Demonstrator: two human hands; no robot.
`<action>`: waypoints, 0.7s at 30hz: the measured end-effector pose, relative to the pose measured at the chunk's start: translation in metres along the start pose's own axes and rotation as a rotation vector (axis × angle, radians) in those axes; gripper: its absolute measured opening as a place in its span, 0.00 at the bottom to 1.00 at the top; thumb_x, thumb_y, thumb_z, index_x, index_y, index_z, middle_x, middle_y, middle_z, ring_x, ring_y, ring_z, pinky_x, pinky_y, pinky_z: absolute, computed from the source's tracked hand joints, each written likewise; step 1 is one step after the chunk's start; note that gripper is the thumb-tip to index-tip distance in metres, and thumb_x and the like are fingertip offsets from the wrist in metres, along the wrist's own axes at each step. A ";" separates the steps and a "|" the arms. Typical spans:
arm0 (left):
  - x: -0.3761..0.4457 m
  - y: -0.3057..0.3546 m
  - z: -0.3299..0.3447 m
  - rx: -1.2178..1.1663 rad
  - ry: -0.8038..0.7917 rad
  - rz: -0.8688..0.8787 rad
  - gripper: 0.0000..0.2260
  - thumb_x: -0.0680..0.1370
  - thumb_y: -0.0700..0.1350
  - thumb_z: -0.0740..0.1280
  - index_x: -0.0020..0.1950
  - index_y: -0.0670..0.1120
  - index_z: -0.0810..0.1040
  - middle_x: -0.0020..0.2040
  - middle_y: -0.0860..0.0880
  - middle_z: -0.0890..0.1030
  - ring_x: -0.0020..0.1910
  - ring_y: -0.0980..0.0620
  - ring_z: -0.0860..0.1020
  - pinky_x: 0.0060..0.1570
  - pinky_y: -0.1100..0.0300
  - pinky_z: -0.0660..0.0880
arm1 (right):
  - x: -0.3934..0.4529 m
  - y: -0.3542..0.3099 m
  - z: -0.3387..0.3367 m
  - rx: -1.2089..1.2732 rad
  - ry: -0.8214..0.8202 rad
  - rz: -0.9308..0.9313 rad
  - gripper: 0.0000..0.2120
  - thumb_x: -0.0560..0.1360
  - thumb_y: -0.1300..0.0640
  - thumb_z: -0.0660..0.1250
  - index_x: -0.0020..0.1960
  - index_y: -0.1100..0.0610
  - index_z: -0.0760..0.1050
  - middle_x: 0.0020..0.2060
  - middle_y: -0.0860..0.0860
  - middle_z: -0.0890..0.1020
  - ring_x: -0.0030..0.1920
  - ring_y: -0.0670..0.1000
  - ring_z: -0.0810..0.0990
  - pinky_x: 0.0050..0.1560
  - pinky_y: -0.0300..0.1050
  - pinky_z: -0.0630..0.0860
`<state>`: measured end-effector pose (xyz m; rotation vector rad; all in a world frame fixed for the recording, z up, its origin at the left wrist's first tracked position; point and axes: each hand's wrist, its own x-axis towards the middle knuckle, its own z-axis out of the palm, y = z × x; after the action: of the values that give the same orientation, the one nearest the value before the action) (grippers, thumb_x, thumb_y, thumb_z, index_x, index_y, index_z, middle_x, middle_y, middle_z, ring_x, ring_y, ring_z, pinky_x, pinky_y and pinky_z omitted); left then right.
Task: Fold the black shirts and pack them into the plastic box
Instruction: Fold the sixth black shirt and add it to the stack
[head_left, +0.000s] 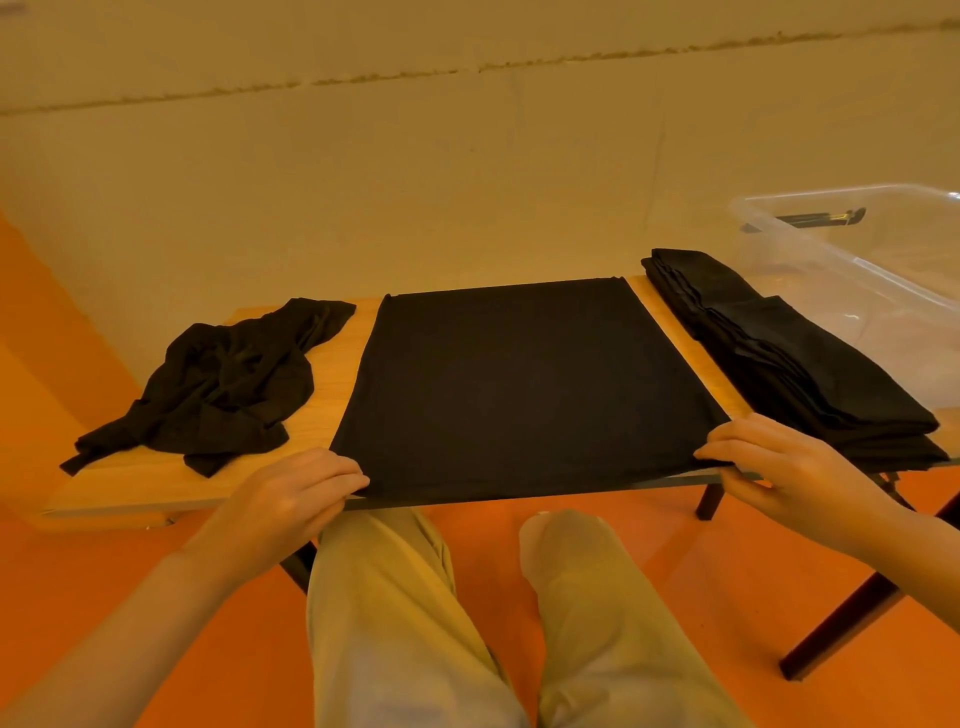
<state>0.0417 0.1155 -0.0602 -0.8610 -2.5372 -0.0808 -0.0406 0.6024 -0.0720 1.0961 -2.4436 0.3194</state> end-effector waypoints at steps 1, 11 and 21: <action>0.001 0.000 -0.001 0.006 0.007 0.007 0.23 0.84 0.51 0.49 0.55 0.43 0.83 0.50 0.48 0.83 0.51 0.55 0.78 0.63 0.74 0.61 | 0.002 0.000 -0.001 0.015 0.005 -0.005 0.29 0.81 0.41 0.44 0.55 0.54 0.80 0.49 0.47 0.79 0.53 0.44 0.74 0.53 0.32 0.71; 0.036 -0.018 -0.019 0.261 0.187 0.094 0.11 0.78 0.39 0.63 0.56 0.38 0.82 0.49 0.41 0.82 0.47 0.44 0.80 0.50 0.52 0.76 | 0.044 0.003 -0.014 -0.083 0.040 -0.194 0.20 0.83 0.48 0.44 0.62 0.55 0.71 0.48 0.52 0.80 0.48 0.48 0.77 0.46 0.38 0.76; 0.112 -0.042 -0.037 -0.147 0.419 -0.307 0.11 0.78 0.38 0.66 0.60 0.41 0.79 0.53 0.57 0.79 0.53 0.59 0.78 0.56 0.68 0.72 | 0.116 0.023 -0.031 0.242 0.141 0.147 0.12 0.77 0.52 0.62 0.58 0.53 0.76 0.48 0.44 0.79 0.48 0.45 0.79 0.50 0.37 0.76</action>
<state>-0.0468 0.1379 0.0260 -0.4383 -2.2586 -0.4955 -0.1171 0.5541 0.0106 0.9534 -2.4074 0.7301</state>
